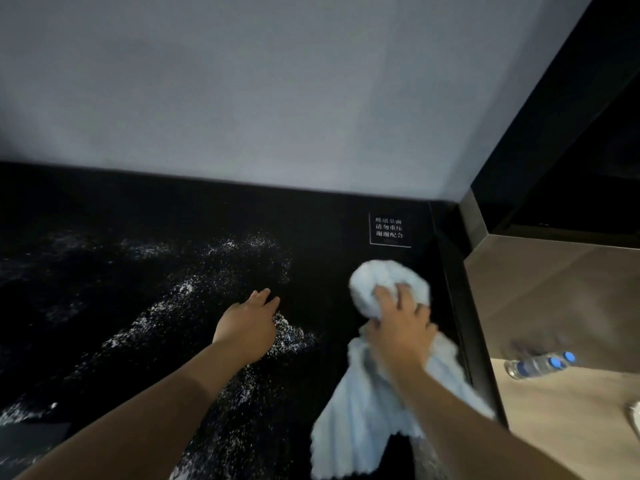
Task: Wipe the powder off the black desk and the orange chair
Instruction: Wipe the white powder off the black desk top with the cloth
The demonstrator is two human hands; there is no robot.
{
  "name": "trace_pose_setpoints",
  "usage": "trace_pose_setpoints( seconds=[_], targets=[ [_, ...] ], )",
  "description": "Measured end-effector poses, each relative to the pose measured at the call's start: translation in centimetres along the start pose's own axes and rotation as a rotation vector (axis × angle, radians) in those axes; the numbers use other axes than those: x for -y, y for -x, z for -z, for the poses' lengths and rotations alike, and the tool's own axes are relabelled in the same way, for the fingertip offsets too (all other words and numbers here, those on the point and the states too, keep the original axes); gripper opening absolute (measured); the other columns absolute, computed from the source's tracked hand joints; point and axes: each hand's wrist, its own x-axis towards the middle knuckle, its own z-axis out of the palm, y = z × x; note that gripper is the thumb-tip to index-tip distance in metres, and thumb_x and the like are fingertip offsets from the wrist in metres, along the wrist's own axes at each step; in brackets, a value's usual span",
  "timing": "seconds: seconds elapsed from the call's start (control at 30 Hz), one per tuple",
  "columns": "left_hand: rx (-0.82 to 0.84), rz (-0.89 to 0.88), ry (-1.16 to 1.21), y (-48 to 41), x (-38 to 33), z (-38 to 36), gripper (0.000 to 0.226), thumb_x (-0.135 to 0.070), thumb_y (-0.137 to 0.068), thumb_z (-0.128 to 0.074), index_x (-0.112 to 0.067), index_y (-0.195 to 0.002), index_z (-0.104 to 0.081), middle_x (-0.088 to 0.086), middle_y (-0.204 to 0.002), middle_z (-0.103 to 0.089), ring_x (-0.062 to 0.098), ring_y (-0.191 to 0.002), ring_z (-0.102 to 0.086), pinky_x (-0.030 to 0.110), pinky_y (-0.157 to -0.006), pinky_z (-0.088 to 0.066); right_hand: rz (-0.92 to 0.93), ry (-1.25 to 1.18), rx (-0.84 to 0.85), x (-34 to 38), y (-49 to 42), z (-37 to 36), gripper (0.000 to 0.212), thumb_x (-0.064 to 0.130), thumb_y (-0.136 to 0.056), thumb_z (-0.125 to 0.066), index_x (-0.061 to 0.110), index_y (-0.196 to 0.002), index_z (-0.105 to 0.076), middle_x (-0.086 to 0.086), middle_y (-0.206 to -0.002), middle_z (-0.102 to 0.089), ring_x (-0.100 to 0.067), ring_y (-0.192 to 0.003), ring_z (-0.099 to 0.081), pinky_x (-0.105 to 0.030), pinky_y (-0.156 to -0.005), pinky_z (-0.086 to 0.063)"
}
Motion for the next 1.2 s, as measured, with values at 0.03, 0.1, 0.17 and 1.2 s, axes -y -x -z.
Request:
trace_pose_setpoints(
  seconds=[0.03, 0.1, 0.17, 1.2],
  targets=[
    [-0.006, -0.005, 0.005, 0.0, -0.1, 0.1, 0.044, -0.019, -0.1, -0.03, -0.005, -0.141, -0.037, 0.007, -0.159, -0.002, 0.024, -0.146, -0.004, 0.04, -0.109, -0.03, 0.101, -0.034, 0.001, 1.3, 1.4, -0.8, 0.058, 0.035, -0.08, -0.054, 0.041, -0.134, -0.033, 0.006, -0.153, -0.017, -0.03, -0.124, -0.032, -0.04, -0.094, -0.032],
    [-0.015, -0.001, 0.023, 0.1, -0.1, 0.2, 0.046, -0.017, -0.099, -0.032, -0.008, -0.143, -0.034, 0.006, -0.159, -0.007, 0.024, -0.146, -0.007, 0.04, -0.11, -0.029, 0.369, -0.142, 0.023, 3.5, 3.6, -2.2, 0.054, 0.03, -0.078, -0.051, 0.043, -0.129, -0.039, 0.009, -0.15, -0.023, -0.027, -0.121, -0.035, -0.038, -0.09, -0.033],
    [-0.007, -0.027, -0.008, 0.2, 0.1, 0.2, 0.047, -0.016, -0.098, -0.03, -0.008, -0.145, -0.03, 0.004, -0.159, -0.005, 0.021, -0.146, -0.007, 0.038, -0.108, -0.03, 0.486, -0.178, 0.011, 3.7, 3.3, -1.9, 0.054, 0.028, -0.078, -0.051, 0.042, -0.13, -0.043, 0.009, -0.149, -0.027, -0.026, -0.117, -0.038, -0.037, -0.089, -0.034],
    [-0.116, 0.022, 0.102, -1.9, 1.6, 2.5, 0.049, -0.021, -0.101, -0.026, -0.023, -0.149, -0.021, -0.003, -0.158, -0.012, 0.014, -0.141, -0.027, 0.03, -0.107, -0.032, 0.636, -0.241, 0.319, 4.6, -8.4, 1.9, 0.055, 0.041, -0.07, -0.055, 0.044, -0.126, -0.053, 0.007, -0.143, -0.043, -0.029, -0.128, -0.041, -0.044, -0.102, -0.038]
  ],
)
